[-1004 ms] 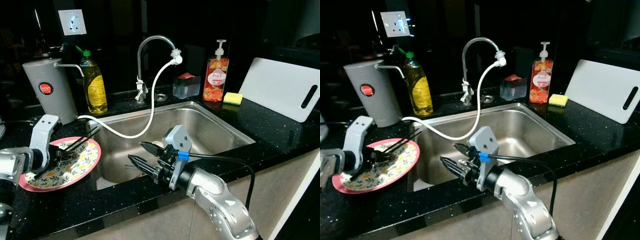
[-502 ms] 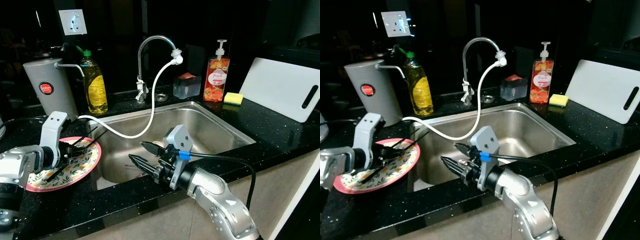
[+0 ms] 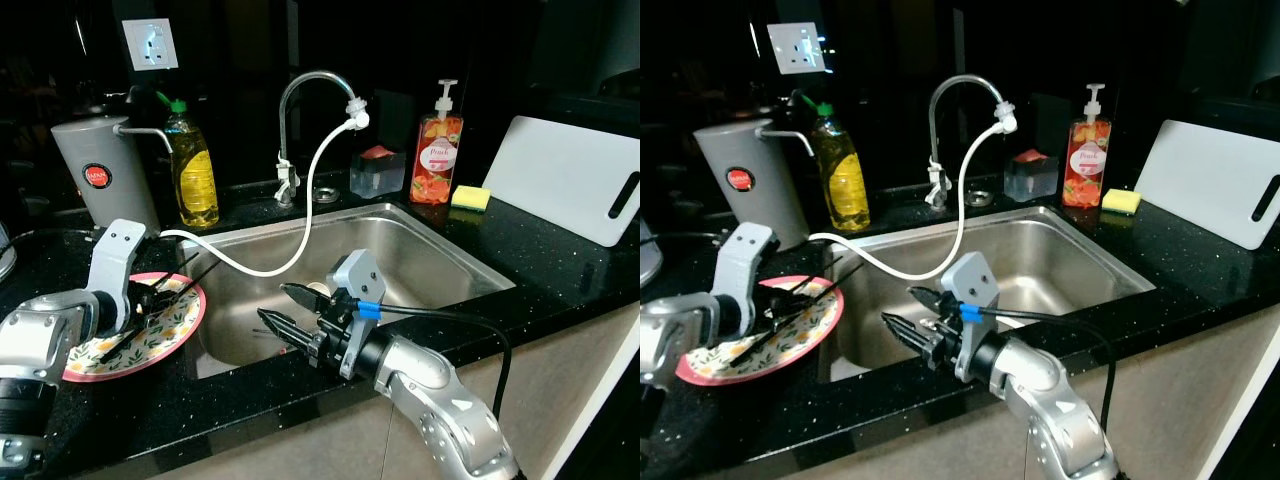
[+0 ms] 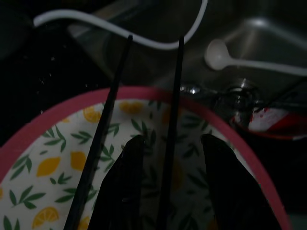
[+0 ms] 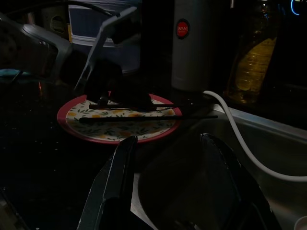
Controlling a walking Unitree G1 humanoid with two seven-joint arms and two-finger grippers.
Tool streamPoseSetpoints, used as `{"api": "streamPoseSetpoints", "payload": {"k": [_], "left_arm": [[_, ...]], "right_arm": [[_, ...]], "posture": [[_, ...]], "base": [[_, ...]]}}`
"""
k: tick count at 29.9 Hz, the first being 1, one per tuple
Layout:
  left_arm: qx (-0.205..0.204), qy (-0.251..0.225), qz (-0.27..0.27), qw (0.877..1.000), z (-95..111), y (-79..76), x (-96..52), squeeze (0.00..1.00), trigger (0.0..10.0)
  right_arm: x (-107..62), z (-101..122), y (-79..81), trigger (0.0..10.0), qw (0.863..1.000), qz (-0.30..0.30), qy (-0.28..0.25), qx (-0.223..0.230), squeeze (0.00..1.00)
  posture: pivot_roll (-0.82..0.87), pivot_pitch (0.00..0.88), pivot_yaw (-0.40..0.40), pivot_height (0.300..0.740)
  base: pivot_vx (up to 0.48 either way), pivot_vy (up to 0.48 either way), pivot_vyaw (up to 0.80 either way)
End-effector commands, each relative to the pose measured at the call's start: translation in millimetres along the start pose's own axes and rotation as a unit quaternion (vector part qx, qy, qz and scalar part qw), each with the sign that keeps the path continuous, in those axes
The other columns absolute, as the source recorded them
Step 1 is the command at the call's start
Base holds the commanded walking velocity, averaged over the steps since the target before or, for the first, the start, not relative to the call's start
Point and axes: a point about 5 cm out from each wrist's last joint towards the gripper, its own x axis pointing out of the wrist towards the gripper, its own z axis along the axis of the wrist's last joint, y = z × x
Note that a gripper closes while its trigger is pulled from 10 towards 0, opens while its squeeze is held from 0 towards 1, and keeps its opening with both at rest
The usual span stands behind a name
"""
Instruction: Kitchen organization
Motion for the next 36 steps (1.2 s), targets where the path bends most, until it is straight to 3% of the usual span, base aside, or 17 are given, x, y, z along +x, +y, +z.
{"api": "streamPoseSetpoints", "payload": {"k": [1, 14, 23, 36], "left_arm": [[-0.002, -0.012, 0.003, 1.0, 6.8, 0.3, -3.0, 0.0, 10.0], [-0.01, -0.028, -0.002, 1.0, 13.7, 4.7, -9.1, 0.0, 10.0], [-0.036, 0.019, 0.02, 0.999, -12.6, 15.5, 4.1, 0.0, 10.0], [-0.054, 0.061, -0.003, 0.997, -25.5, 23.8, 11.8, 0.0, 10.0]], "right_arm": [[0.9, 3.9, 2.2, 10.0, 1.0, 0.008, -0.006, 0.0, 0.0], [1.3, 3.6, 2.7, 10.0, 1.0, 0.009, -0.006, -0.001, 0.0], [1.5, 4.2, 1.5, 10.0, 1.0, 0.01, -0.006, -0.003, 0.0], [-0.1, 4.5, 1.7, 10.0, 1.0, 0.004, -0.006, -0.002, 0.0]], "posture": [[-0.01, 0.0, 0.055, 0.74], [-0.01, 0.0, 0.059, 0.74], [-0.01, 0.0, 0.048, 0.74], [-0.03, 0.0, 0.058, 0.74]], "base": [[0.0, 0.0, 0.0], [0.0, 0.0, 0.0], [0.0, 0.0, 0.0], [0.0, 0.0, 0.0]]}}
